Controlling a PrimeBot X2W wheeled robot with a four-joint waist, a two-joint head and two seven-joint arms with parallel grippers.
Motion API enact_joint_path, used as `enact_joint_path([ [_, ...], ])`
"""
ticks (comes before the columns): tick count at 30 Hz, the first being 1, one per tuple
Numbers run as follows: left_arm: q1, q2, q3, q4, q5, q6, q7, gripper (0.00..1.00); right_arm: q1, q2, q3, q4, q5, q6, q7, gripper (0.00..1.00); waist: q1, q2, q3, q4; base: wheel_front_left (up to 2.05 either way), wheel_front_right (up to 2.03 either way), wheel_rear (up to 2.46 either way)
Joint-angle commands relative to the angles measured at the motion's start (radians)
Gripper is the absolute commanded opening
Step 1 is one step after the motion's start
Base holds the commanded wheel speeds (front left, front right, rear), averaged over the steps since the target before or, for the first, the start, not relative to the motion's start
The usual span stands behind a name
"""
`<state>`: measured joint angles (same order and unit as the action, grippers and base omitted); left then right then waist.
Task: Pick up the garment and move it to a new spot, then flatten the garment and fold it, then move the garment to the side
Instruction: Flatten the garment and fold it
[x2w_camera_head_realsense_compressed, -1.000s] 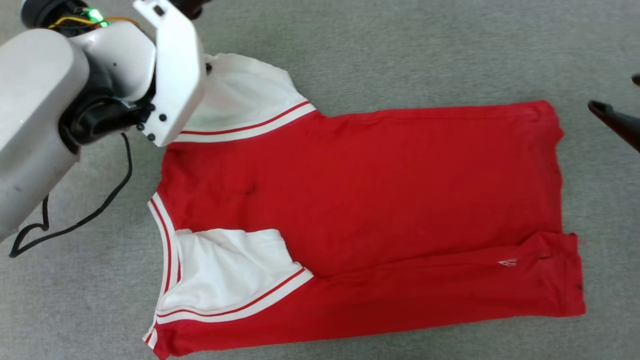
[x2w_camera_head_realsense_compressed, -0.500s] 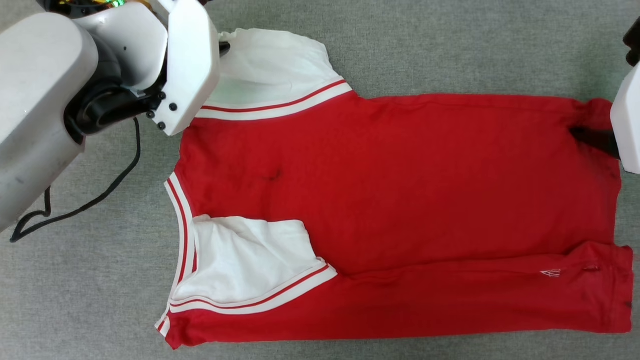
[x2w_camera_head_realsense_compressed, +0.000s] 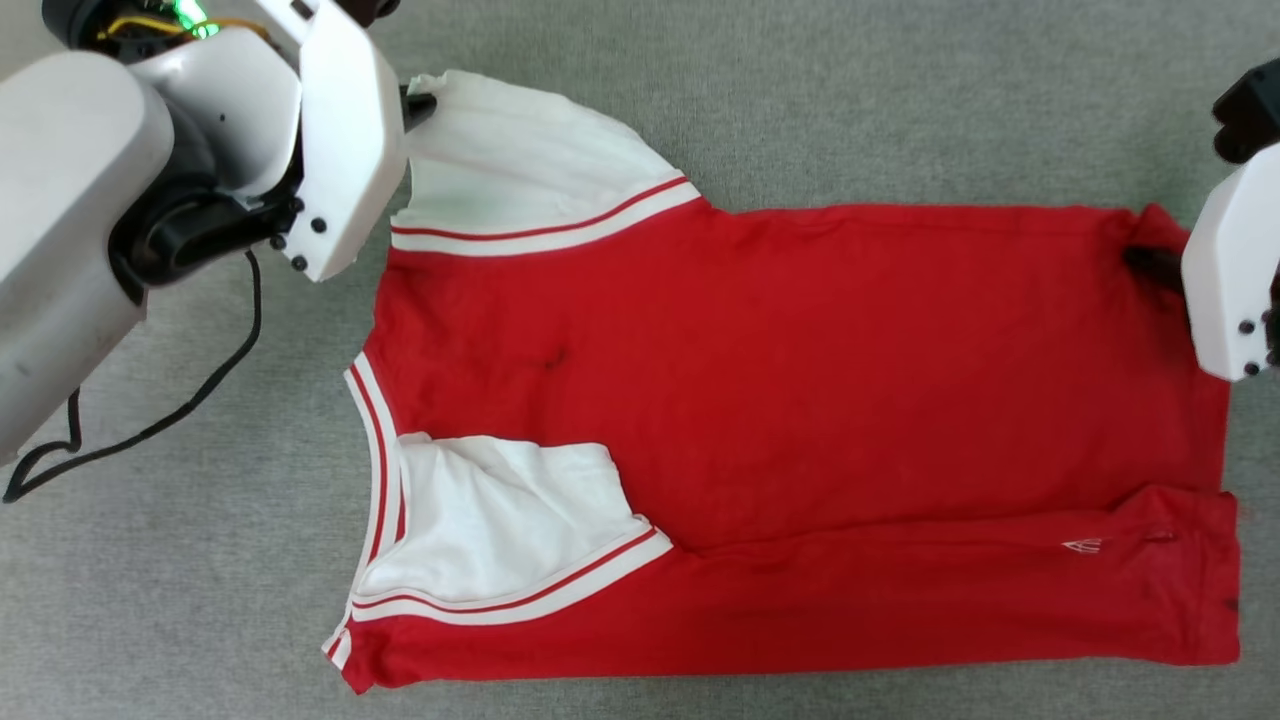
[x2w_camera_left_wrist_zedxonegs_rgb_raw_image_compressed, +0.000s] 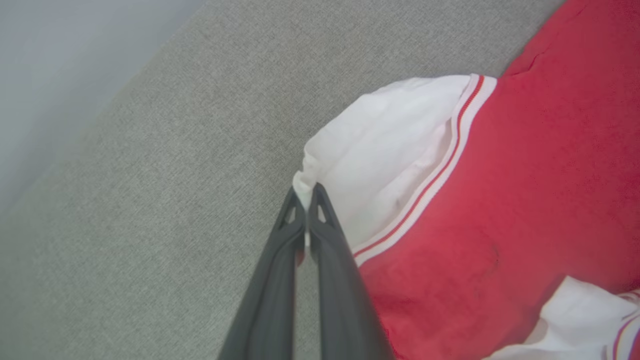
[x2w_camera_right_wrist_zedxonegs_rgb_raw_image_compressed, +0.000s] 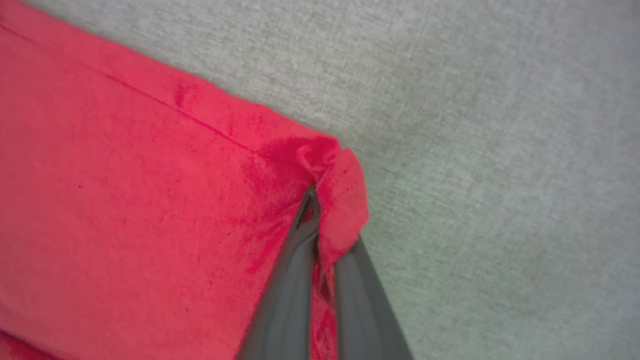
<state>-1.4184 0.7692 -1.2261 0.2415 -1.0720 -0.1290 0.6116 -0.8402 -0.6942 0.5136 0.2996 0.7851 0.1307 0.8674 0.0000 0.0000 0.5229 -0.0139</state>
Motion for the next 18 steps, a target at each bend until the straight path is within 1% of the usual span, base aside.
enact_joint_path([
  [1, 0.019, 0.009, -0.004, -0.002, -0.009, 0.000, -0.013, 0.00, 0.025, -0.005, 0.019, -0.012, 0.012, 0.000, -0.029, 0.00, 0.0000, 0.0000, -0.043, -0.004, 0.00, 0.00, 0.00],
  [6, 0.065, 0.031, -0.016, -0.027, -0.026, 0.000, -0.040, 0.00, 0.064, -0.047, 0.049, -0.063, 0.035, 0.000, -0.119, 0.00, 0.0000, 0.0000, -0.116, 0.001, 0.00, 0.00, 0.00],
  [11, 0.131, 0.058, -0.025, -0.074, -0.039, 0.001, -0.057, 0.00, 0.127, -0.086, 0.068, -0.095, 0.051, 0.000, -0.177, 0.00, 0.0000, 0.0000, -0.184, 0.003, 0.00, 0.00, 0.00],
  [18, 0.260, 0.120, -0.037, -0.163, -0.079, 0.038, -0.062, 0.00, 0.246, -0.133, 0.077, -0.115, 0.071, 0.000, -0.227, 0.00, 0.0000, 0.0000, -0.259, 0.008, 0.00, 0.00, 0.00],
])
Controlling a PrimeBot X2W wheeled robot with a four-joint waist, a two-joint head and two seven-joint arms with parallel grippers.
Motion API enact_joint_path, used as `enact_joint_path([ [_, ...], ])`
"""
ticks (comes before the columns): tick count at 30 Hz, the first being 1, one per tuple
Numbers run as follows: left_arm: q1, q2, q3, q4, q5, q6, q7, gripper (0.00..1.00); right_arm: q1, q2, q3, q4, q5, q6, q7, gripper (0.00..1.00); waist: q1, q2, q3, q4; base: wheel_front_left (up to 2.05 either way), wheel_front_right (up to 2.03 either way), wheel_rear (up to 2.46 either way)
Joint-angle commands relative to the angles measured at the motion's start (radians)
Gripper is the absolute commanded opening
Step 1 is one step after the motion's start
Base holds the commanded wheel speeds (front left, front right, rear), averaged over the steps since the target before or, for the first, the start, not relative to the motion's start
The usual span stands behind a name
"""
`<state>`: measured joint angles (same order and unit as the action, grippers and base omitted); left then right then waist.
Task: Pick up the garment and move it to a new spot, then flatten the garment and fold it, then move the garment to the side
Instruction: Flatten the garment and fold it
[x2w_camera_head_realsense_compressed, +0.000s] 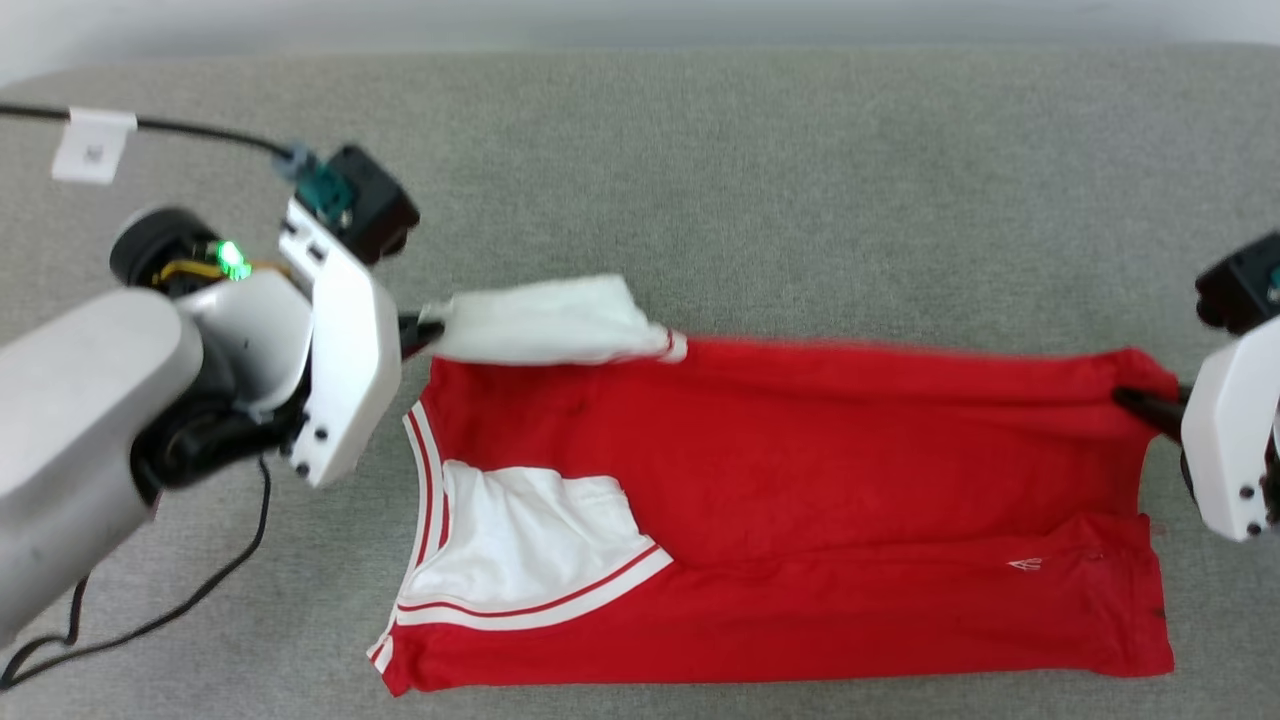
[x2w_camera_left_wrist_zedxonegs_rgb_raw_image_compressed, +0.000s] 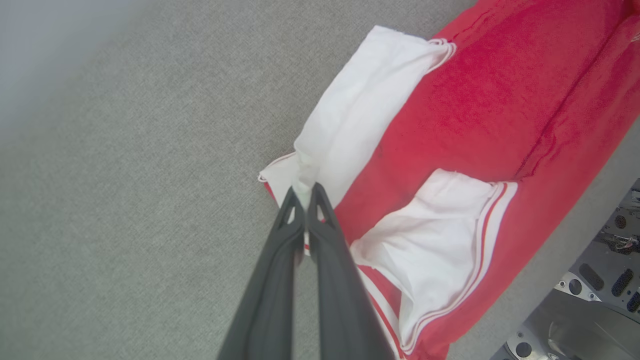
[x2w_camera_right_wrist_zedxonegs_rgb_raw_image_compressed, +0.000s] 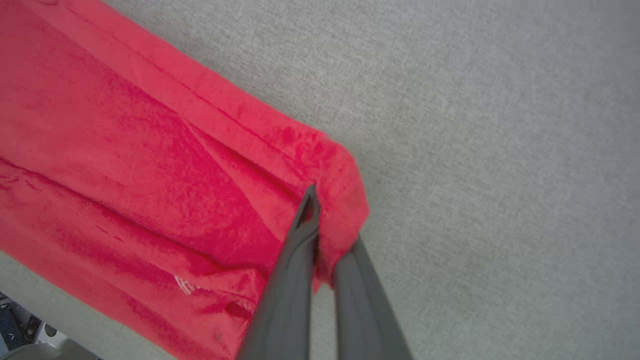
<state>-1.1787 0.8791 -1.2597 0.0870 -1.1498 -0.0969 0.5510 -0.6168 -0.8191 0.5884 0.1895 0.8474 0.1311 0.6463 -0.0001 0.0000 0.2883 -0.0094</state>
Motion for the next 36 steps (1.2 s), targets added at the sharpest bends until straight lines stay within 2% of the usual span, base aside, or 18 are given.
enact_joint_path([
  [1, 0.041, 0.023, -0.005, -0.019, 0.002, 0.013, 0.000, 0.00, 0.037, -0.013, 0.001, -0.010, 0.012, -0.001, -0.013, 0.00, 0.0001, 0.0000, -0.034, 0.004, 0.00, 0.00, 0.00],
  [9, 0.235, 0.081, -0.015, -0.103, -0.030, 0.062, -0.013, 0.00, 0.178, -0.031, 0.004, -0.040, 0.039, -0.001, -0.041, 0.00, 0.0001, 0.0000, -0.077, 0.002, 0.00, 0.00, 0.00],
  [15, 0.377, 0.076, -0.018, -0.116, -0.035, 0.072, -0.014, 0.00, 0.256, -0.018, 0.010, -0.029, 0.026, -0.001, -0.062, 0.00, 0.0001, 0.0000, -0.079, -0.001, 0.00, 0.00, 0.00],
  [20, 0.450, 0.049, -0.019, -0.078, -0.020, 0.070, -0.021, 0.00, 0.277, 0.004, 0.046, 0.006, 0.002, -0.001, -0.069, 0.00, 0.0001, 0.0000, -0.068, -0.006, 0.00, 0.00, 0.00],
  [21, 0.457, 0.043, -0.019, -0.066, -0.014, 0.070, -0.027, 0.00, 0.272, 0.013, 0.051, 0.017, -0.002, -0.001, -0.075, 0.08, 0.0001, 0.0000, -0.068, -0.007, 0.00, 0.00, 0.00],
  [22, 0.462, 0.036, -0.019, -0.057, -0.011, 0.074, -0.033, 0.00, 0.267, 0.020, 0.054, 0.029, -0.006, -0.001, -0.080, 0.36, 0.0001, 0.0000, -0.069, -0.008, 0.00, 0.00, 0.00],
  [23, 0.468, 0.031, -0.017, -0.049, -0.008, 0.075, -0.048, 1.00, 0.262, 0.025, 0.056, 0.038, -0.010, -0.001, -0.088, 1.00, 0.0001, 0.0000, -0.070, -0.008, 0.00, 0.00, 0.00],
  [26, 0.477, 0.033, -0.004, -0.042, 0.001, 0.082, -0.093, 1.00, 0.248, 0.030, 0.049, 0.044, -0.014, -0.001, -0.123, 1.00, 0.0001, 0.0000, -0.083, -0.010, 0.00, 0.00, 0.00],
  [30, 0.469, 0.049, 0.032, -0.063, 0.046, 0.106, -0.196, 1.00, 0.237, -0.001, 0.018, 0.012, -0.014, -0.001, -0.181, 1.00, 0.0001, 0.0000, -0.106, -0.009, 0.00, 0.00, 0.00],
  [36, 0.490, 0.032, 0.117, -0.048, 0.123, 0.217, -0.455, 1.00, 0.265, -0.030, -0.092, -0.042, -0.011, -0.001, -0.302, 1.00, 0.0001, 0.0000, -0.121, 0.000, 0.00, 0.00, 0.00],
])
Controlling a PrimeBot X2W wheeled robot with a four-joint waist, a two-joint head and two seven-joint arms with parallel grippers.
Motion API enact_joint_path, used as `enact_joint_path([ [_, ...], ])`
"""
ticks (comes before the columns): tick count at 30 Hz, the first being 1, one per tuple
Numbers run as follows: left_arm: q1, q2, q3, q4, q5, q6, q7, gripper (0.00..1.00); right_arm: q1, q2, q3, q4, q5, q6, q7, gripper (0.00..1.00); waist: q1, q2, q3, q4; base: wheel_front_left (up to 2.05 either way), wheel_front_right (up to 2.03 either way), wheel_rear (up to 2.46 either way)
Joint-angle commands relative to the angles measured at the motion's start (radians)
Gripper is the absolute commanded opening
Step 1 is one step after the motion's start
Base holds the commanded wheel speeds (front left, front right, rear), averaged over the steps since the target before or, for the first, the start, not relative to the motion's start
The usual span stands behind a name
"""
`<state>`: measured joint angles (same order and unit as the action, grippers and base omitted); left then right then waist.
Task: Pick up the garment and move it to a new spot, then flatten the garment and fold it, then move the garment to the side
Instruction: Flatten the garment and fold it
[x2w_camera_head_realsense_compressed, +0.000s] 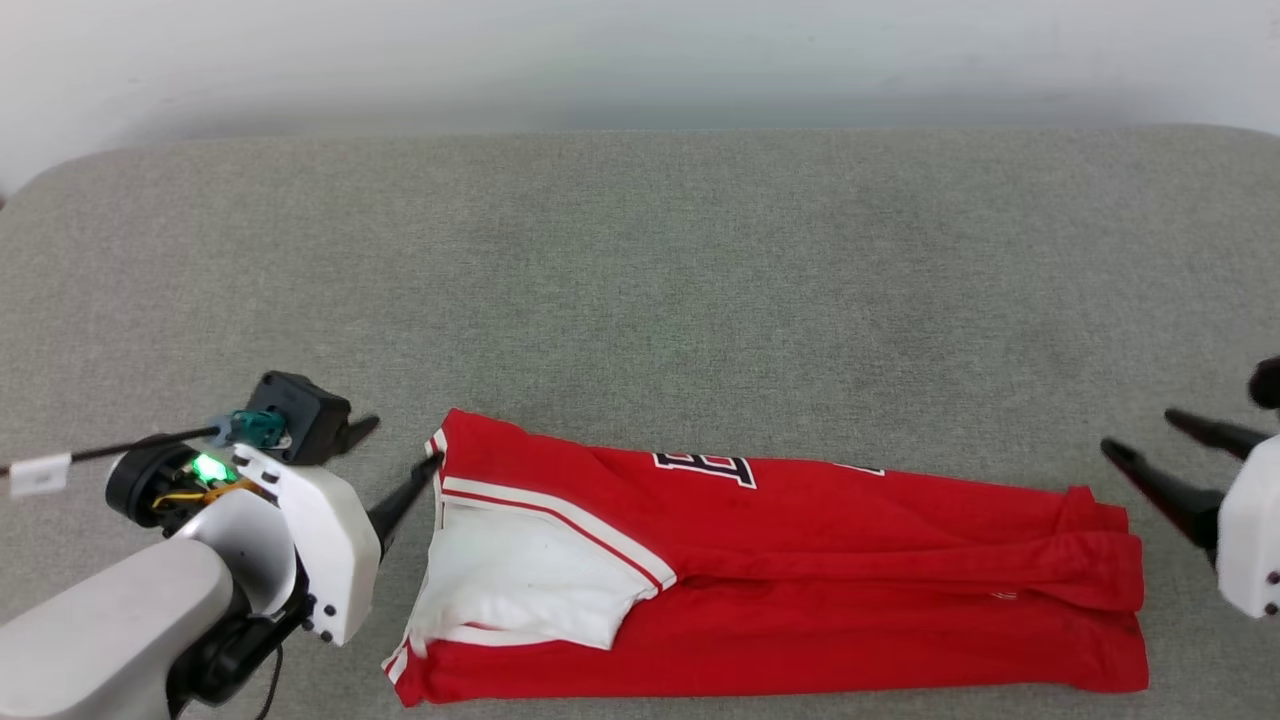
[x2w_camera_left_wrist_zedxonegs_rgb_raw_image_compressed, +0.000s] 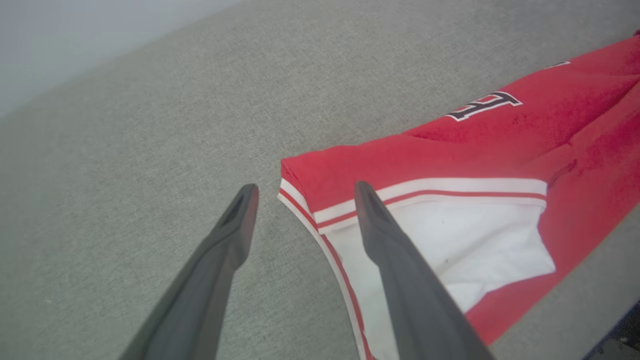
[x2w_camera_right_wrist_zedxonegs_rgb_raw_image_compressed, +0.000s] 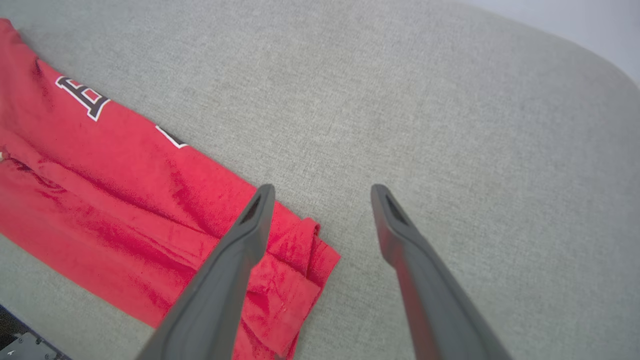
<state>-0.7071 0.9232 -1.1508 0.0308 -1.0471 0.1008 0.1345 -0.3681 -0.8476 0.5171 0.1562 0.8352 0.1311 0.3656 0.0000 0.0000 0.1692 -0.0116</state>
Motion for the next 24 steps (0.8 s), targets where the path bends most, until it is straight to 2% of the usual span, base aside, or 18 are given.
enact_joint_path([
  [1, 0.019, -0.012, 0.008, 0.008, 0.020, 0.019, -0.039, 1.00, 0.016, -0.001, -0.020, -0.009, 0.001, -0.001, -0.022, 1.00, 0.0000, 0.0000, -0.002, 0.002, 0.00, 0.00, 0.00],
  [7, 0.063, -0.068, 0.073, 0.052, 0.096, 0.154, -0.294, 1.00, 0.090, 0.042, -0.177, 0.015, -0.024, -0.001, -0.134, 1.00, 0.0000, 0.0000, 0.005, 0.007, 0.00, 0.00, 0.00],
  [9, 0.085, -0.091, 0.096, 0.065, 0.098, 0.190, -0.350, 1.00, 0.120, 0.062, -0.220, 0.031, -0.030, -0.001, -0.151, 1.00, 0.0000, 0.0000, 0.011, 0.008, 0.00, 0.00, 0.00],
  [15, 0.134, -0.159, 0.235, 0.087, 0.185, 0.308, -0.400, 1.00, 0.198, 0.130, -0.305, 0.082, 0.000, -0.001, -0.128, 1.00, 0.0000, 0.0000, 0.024, 0.012, 0.00, 0.00, 0.00],
  [17, 0.170, -0.183, 0.299, 0.075, 0.248, 0.336, -0.401, 1.00, 0.219, 0.145, -0.317, 0.098, 0.014, -0.001, -0.104, 1.00, 0.0000, 0.0000, 0.028, 0.015, 0.00, 0.00, 0.00],
  [20, 0.234, -0.230, 0.402, 0.063, 0.334, 0.356, -0.400, 1.00, 0.242, 0.171, -0.316, 0.114, 0.039, -0.001, -0.068, 1.00, 0.0000, 0.0000, 0.037, 0.017, 0.00, 0.00, 0.00],
  [24, 0.310, -0.290, 0.528, 0.055, 0.441, 0.351, -0.399, 1.00, 0.264, 0.212, -0.307, 0.132, 0.093, -0.001, -0.019, 1.00, 0.0000, 0.0000, 0.047, 0.024, 0.00, 0.00, 0.00],
])
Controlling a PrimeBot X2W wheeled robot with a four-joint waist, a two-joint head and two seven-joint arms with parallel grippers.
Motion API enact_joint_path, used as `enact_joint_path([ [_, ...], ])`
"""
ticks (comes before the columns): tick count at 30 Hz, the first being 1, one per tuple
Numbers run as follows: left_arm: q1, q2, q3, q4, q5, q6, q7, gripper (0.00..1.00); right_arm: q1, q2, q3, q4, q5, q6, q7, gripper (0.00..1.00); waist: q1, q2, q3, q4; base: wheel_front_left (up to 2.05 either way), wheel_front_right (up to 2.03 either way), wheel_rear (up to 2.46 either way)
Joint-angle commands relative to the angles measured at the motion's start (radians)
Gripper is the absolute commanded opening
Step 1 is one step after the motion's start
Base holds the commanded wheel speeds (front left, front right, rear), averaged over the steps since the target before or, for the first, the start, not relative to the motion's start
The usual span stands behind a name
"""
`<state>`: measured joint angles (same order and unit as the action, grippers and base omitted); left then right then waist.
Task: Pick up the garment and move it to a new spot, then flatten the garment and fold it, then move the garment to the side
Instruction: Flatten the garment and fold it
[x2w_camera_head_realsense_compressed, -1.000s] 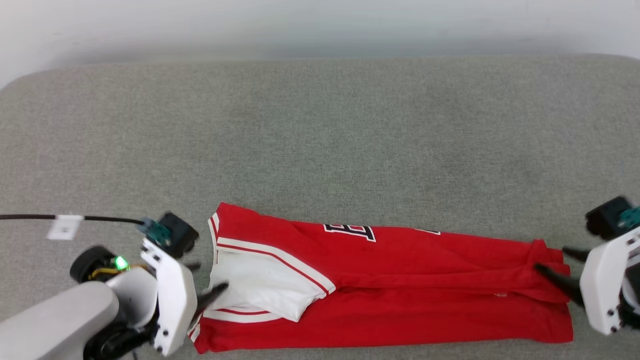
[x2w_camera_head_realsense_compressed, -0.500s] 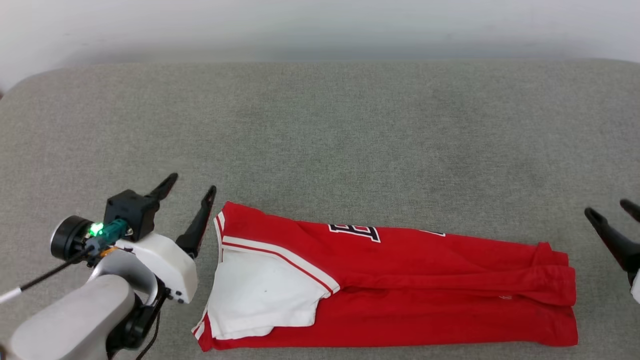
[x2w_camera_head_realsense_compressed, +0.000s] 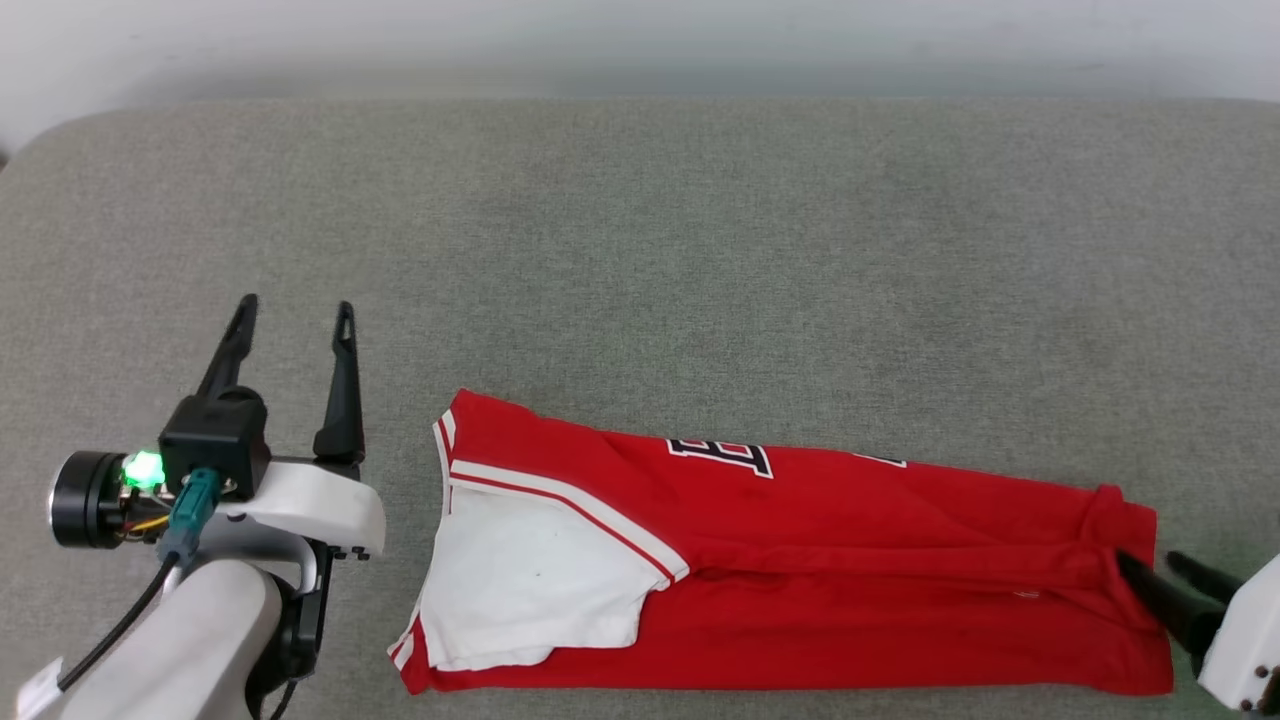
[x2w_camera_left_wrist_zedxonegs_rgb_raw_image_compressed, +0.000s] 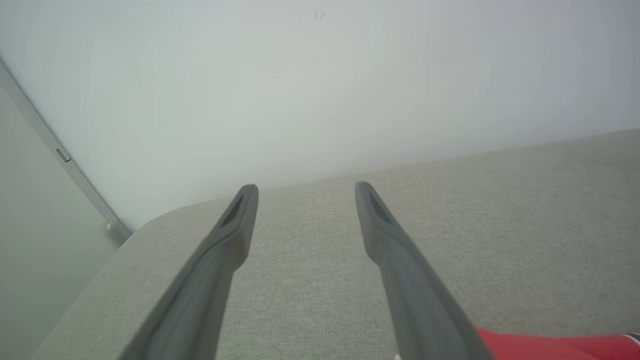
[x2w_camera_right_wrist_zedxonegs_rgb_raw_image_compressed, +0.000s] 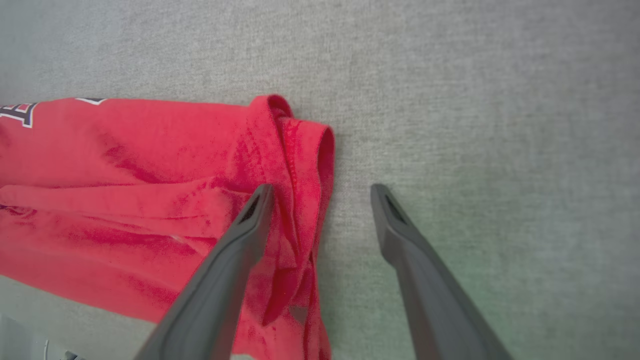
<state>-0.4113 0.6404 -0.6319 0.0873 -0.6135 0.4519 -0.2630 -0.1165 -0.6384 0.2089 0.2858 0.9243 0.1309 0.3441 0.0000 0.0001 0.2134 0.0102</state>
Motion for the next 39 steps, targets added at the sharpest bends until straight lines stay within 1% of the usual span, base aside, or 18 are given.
enact_joint_path([
  [1, 0.032, -0.027, 0.043, -0.006, 0.029, -0.002, -0.002, 1.00, 0.016, 0.015, 0.006, 0.003, 0.017, 0.000, 0.011, 1.00, 0.0000, -0.0001, 0.005, 0.004, 0.00, 0.00, 0.00],
  [4, 0.083, -0.078, 0.129, -0.018, 0.101, -0.020, -0.002, 1.00, 0.026, 0.051, 0.019, 0.014, 0.054, 0.000, 0.033, 1.00, 0.0000, -0.0001, 0.011, 0.011, 0.00, 0.00, 0.00],
  [9, 0.165, -0.170, 0.247, -0.037, 0.211, -0.059, -0.002, 1.00, 0.052, 0.102, 0.097, 0.031, 0.082, 0.000, 0.082, 1.00, 0.0000, -0.0001, 0.016, 0.021, 0.00, 0.00, 0.00],
  [12, 0.208, -0.228, 0.312, -0.053, 0.277, -0.072, -0.002, 1.00, 0.061, 0.130, 0.143, 0.033, 0.104, 0.001, 0.103, 1.00, 0.0000, -0.0001, 0.016, 0.025, 0.00, 0.00, 0.00],
  [16, 0.267, -0.300, 0.394, -0.086, 0.357, -0.088, -0.002, 1.00, 0.044, 0.146, 0.180, 0.052, 0.110, 0.001, 0.100, 1.00, 0.0000, -0.0001, 0.017, 0.024, 0.00, 0.00, 0.00],
  [19, 0.310, -0.340, 0.435, -0.103, 0.418, -0.110, -0.002, 1.00, 0.024, 0.151, 0.193, 0.061, 0.115, 0.001, 0.099, 1.00, 0.0000, -0.0001, 0.011, 0.026, 0.00, 0.00, 0.00],
  [20, 0.323, -0.353, 0.445, -0.108, 0.434, -0.118, -0.002, 1.00, 0.019, 0.149, 0.195, 0.063, 0.117, 0.002, 0.101, 0.89, 0.0000, -0.0001, 0.009, 0.026, 0.00, 0.00, 0.00],
  [21, 0.337, -0.365, 0.456, -0.111, 0.449, -0.126, -0.002, 1.00, 0.011, 0.143, 0.197, 0.063, 0.119, 0.002, 0.100, 0.29, 0.0000, -0.0001, 0.006, 0.026, 0.00, 0.00, 0.00],
  [22, 0.350, -0.377, 0.468, -0.117, 0.463, -0.131, -0.002, 1.00, 0.005, 0.138, 0.195, 0.063, 0.123, 0.002, 0.093, 0.18, 0.0000, -0.0001, 0.002, 0.026, 0.00, 0.00, 0.00],
  [23, 0.361, -0.389, 0.477, -0.122, 0.474, -0.135, -0.002, 1.00, 0.000, 0.132, 0.192, 0.062, 0.125, 0.002, 0.087, 0.00, 0.0000, -0.0001, -0.002, 0.026, 0.00, 0.00, 0.00],
  [29, 0.420, -0.443, 0.517, -0.139, 0.522, -0.186, -0.002, 1.00, -0.034, 0.059, 0.149, 0.069, 0.129, -0.001, 0.060, 0.00, 0.0000, -0.0001, -0.029, 0.029, 0.00, 0.00, 0.00],
  [33, 0.449, -0.464, 0.532, -0.142, 0.544, -0.219, -0.002, 1.00, -0.045, 0.006, 0.121, 0.067, 0.135, -0.001, 0.060, 0.00, 0.0000, -0.0001, -0.048, 0.032, 0.00, 0.00, 0.00],
  [39, 0.483, -0.491, 0.551, -0.152, 0.570, -0.247, -0.002, 1.00, -0.045, -0.085, 0.079, 0.090, 0.108, -0.001, 0.068, 0.00, 0.0000, -0.0001, -0.067, 0.033, 0.00, 0.00, 0.00],
])
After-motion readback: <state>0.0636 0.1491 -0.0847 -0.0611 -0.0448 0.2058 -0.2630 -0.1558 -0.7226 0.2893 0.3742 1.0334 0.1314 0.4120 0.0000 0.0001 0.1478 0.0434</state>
